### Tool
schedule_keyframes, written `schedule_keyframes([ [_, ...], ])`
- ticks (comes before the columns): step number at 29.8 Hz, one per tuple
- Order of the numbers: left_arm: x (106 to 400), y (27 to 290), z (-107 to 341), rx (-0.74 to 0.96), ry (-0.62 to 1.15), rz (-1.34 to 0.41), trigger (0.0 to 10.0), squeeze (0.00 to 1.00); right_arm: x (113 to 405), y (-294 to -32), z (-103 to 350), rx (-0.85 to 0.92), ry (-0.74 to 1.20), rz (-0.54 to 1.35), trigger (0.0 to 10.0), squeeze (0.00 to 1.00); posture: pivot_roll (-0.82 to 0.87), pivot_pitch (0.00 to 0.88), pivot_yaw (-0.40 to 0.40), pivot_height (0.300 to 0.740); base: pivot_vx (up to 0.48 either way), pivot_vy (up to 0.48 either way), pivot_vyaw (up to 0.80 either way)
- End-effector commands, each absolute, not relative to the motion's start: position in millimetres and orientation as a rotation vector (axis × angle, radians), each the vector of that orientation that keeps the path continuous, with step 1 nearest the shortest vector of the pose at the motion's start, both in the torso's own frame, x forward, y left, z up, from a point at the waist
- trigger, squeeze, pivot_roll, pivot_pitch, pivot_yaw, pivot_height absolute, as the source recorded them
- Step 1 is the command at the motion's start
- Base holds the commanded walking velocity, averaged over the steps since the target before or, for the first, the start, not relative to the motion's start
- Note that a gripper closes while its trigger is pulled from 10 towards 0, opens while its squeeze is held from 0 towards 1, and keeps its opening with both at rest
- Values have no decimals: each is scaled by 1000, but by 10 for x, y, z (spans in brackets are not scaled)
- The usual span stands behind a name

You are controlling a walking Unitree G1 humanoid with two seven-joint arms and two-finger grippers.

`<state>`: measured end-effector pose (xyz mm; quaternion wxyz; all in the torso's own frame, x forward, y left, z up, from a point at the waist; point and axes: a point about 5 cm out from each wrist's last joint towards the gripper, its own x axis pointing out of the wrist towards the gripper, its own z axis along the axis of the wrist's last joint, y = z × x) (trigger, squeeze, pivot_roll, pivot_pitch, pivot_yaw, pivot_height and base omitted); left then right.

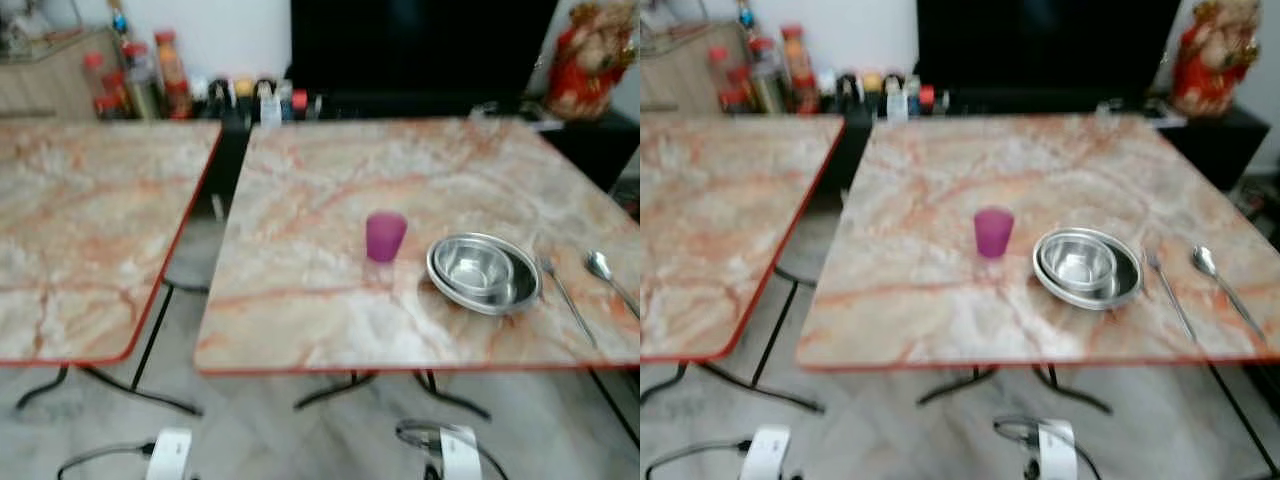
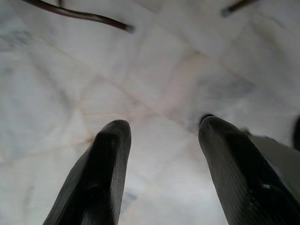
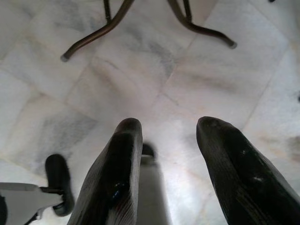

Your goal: Setting the table

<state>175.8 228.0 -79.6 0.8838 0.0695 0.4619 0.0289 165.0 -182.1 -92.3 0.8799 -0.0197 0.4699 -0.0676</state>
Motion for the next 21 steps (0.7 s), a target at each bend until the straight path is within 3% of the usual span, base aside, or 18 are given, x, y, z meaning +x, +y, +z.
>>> schedule_keyframes([
  [1, 1778, 2212, -802, 131, 959, 49, 10000, 0, 1657, -1894, -911, -52, 973, -153, 10000, 0, 1, 0, 31, 740, 0, 480, 0],
  [21, 1810, 2212, -788, 127, 952, 51, 10000, 0, 1678, -1897, -903, -45, 970, -157, 10000, 0, 4, 0, 30, 740, 0, 480, 0],
])
